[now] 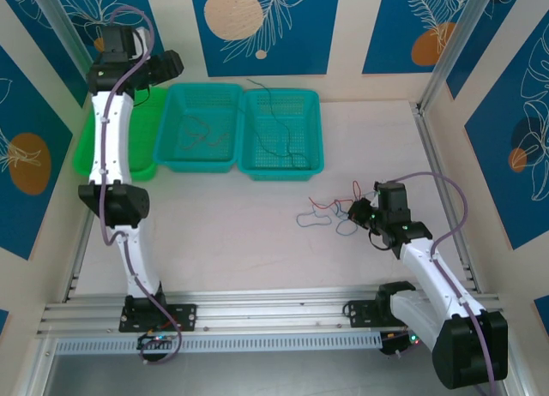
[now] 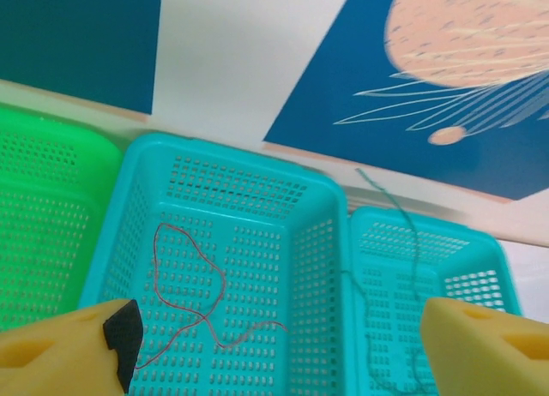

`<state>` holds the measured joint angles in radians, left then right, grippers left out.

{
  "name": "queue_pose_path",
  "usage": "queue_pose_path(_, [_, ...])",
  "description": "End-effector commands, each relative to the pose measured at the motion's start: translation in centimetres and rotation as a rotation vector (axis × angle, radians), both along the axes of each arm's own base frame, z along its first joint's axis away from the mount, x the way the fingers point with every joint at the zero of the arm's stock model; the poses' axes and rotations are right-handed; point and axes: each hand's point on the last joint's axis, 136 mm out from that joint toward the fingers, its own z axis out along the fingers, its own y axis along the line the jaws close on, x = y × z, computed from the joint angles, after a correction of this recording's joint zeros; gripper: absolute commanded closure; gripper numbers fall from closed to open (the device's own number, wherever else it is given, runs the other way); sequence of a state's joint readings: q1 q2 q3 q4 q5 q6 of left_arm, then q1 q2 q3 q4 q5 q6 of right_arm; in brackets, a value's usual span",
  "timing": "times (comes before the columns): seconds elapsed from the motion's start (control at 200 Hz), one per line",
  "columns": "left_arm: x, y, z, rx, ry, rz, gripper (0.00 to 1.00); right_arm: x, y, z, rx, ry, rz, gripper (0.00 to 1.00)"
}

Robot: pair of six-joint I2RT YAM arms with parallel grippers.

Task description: Untangle the cables

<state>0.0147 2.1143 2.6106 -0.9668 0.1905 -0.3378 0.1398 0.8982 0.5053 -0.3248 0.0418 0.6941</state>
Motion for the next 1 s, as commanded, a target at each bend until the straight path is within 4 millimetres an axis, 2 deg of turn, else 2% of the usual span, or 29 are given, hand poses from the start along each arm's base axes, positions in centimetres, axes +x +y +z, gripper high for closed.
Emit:
queue_pose_path(0.0, [-5.8, -3.2, 6.5, -0.052, -0.09, -0.107, 0.2, 0.2, 2.3, 0.9, 0.041, -0.034, 0.123, 1.0])
queue_pose_path(0.09, [-9.2, -6.5, 8.0, -0.069, -0.109, -0.207, 0.22, -0.3, 4.5, 1.1, 0.054, -0.046, 0.235, 1.0])
queue_pose_path(0.165, [-12.2, -8.8, 8.5, -0.071, -0.133, -0.267, 0.22, -0.8, 6.3, 1.2, 0.054, -0.05, 0.322, 1.0])
queue_pose_path(0.21, [-14.1, -10.0, 8.4, -0.078, -0.145, -0.299, 0.22, -1.1, 7.4, 1.3, 0.058, -0.052, 0.371, 1.0])
queue_pose_path(0.305, [-17.8, -12.1, 6.4, -0.123, -0.139, -0.357, 0.22, -1.8, 9.7, 1.4, 0.071, -0.051, 0.452, 1.0])
queue_pose_path(0.415, [-22.2, -14.8, 2.3, -0.212, -0.121, -0.448, 0.23, -2.2, 11.5, 1.3, 0.066, -0.043, 0.497, 1.0])
queue_pose_path(0.525, [-25.7, -17.0, -4.5, -0.34, -0.009, -0.485, 0.23, -2.0, 12.5, 1.0, 0.062, -0.025, 0.489, 1.0])
queue_pose_path(0.605, [-27.6, -18.3, -9.4, -0.411, 0.073, -0.495, 0.23, -1.8, 13.0, 0.8, 0.061, -0.011, 0.486, 1.0])
queue_pose_path(0.72, [-29.0, -19.7, -14.8, -0.498, 0.159, -0.472, 0.25, -1.5, 13.5, 0.6, 0.051, -0.003, 0.489, 1.0])
queue_pose_path(0.82, [-29.8, -20.7, -17.9, -0.553, 0.204, -0.456, 0.27, -1.3, 13.8, 0.2, 0.042, 0.009, 0.487, 1.0])
queue_pose_path(0.995, [-30.6, -22.7, -21.5, -0.559, 0.297, -0.461, 0.28, -1.3, 14.1, -0.6, 0.043, 0.045, 0.477, 1.0])
